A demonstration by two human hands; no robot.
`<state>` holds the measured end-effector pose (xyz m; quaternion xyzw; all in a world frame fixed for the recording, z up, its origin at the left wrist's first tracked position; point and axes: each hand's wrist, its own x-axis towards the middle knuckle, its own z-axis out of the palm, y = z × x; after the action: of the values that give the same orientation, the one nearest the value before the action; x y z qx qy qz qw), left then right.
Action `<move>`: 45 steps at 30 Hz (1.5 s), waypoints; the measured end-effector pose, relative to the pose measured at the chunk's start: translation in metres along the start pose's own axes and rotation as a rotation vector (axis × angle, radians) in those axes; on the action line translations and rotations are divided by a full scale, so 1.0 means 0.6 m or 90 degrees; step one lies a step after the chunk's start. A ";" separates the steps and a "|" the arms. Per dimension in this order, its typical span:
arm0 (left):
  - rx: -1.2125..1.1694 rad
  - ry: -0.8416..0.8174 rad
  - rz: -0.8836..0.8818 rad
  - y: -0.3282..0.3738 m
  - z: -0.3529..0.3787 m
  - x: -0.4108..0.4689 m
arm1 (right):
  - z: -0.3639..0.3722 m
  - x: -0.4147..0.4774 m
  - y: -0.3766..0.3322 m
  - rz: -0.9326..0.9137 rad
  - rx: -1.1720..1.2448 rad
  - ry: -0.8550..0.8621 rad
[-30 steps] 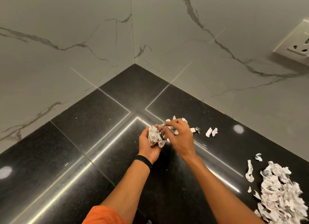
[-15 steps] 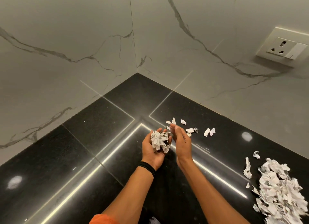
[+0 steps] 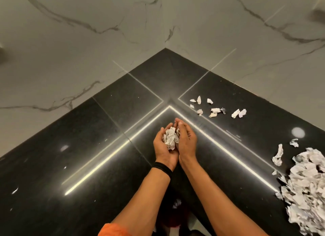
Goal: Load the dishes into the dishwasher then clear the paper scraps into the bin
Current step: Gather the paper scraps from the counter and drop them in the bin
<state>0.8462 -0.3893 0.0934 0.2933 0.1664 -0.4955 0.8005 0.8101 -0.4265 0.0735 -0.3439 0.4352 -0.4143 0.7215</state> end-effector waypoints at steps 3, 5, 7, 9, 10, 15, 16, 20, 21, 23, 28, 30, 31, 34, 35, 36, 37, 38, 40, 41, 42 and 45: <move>-0.020 0.017 0.028 -0.001 -0.035 -0.041 | -0.009 -0.051 0.018 -0.002 -0.035 -0.017; -0.035 0.031 0.037 -0.003 -0.060 -0.068 | -0.016 -0.085 0.029 -0.006 -0.049 -0.025; -0.051 0.036 0.046 -0.001 -0.084 -0.098 | -0.019 -0.125 0.042 -0.019 -0.068 -0.032; -0.059 0.034 0.045 0.005 -0.111 -0.133 | -0.021 -0.168 0.057 -0.033 -0.085 -0.023; -0.062 0.035 0.042 0.007 -0.123 -0.148 | -0.023 -0.185 0.066 -0.035 -0.088 -0.018; -0.061 0.046 0.010 0.011 -0.216 -0.233 | -0.048 -0.294 0.127 -0.013 -0.097 0.005; -0.069 0.054 0.004 0.008 -0.241 -0.252 | -0.056 -0.319 0.143 -0.006 -0.102 0.006; -0.072 0.096 -0.027 -0.010 -0.326 -0.304 | -0.095 -0.396 0.200 0.044 -0.107 0.024; -0.070 0.107 -0.035 -0.017 -0.348 -0.316 | -0.107 -0.414 0.213 0.063 -0.107 0.031; -0.046 0.134 -0.048 -0.032 -0.387 -0.326 | -0.126 -0.436 0.237 0.092 -0.114 0.036; 0.015 0.214 -0.066 -0.080 -0.479 -0.296 | -0.185 -0.434 0.317 0.163 -0.149 0.081; 0.022 0.244 -0.081 -0.100 -0.518 -0.267 | -0.208 -0.414 0.359 0.183 -0.177 0.097; 0.028 0.255 -0.091 -0.116 -0.542 -0.246 | -0.227 -0.400 0.388 0.194 -0.193 0.108; 0.076 0.315 -0.105 -0.164 -0.605 -0.171 | -0.282 -0.341 0.485 0.258 -0.234 0.185; 0.085 0.332 -0.100 -0.185 -0.639 -0.138 | -0.308 -0.319 0.528 0.280 -0.222 0.212; 0.091 0.336 -0.100 -0.202 -0.667 -0.111 | -0.329 -0.297 0.564 0.287 -0.190 0.218; 0.092 0.326 -0.105 -0.218 -0.693 -0.089 | -0.346 -0.280 0.594 0.291 -0.154 0.209; 0.096 0.317 -0.109 -0.238 -0.729 -0.061 | -0.368 -0.261 0.632 0.294 -0.129 0.205; 0.114 0.278 -0.099 -0.265 -0.787 -0.009 | -0.399 -0.222 0.688 0.289 -0.102 0.197; 0.120 0.264 -0.095 -0.278 -0.821 0.017 | -0.414 -0.206 0.717 0.295 -0.097 0.198; 0.129 0.261 -0.093 -0.287 -0.845 0.040 | -0.426 -0.189 0.744 0.305 -0.093 0.205; 0.157 0.245 -0.083 -0.304 -0.910 0.080 | -0.453 -0.163 0.804 0.336 -0.067 0.192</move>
<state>0.7189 -0.1381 -0.4106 0.4662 0.2727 -0.4975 0.6788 0.6788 -0.1730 -0.4111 -0.1902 0.6326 -0.2356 0.7128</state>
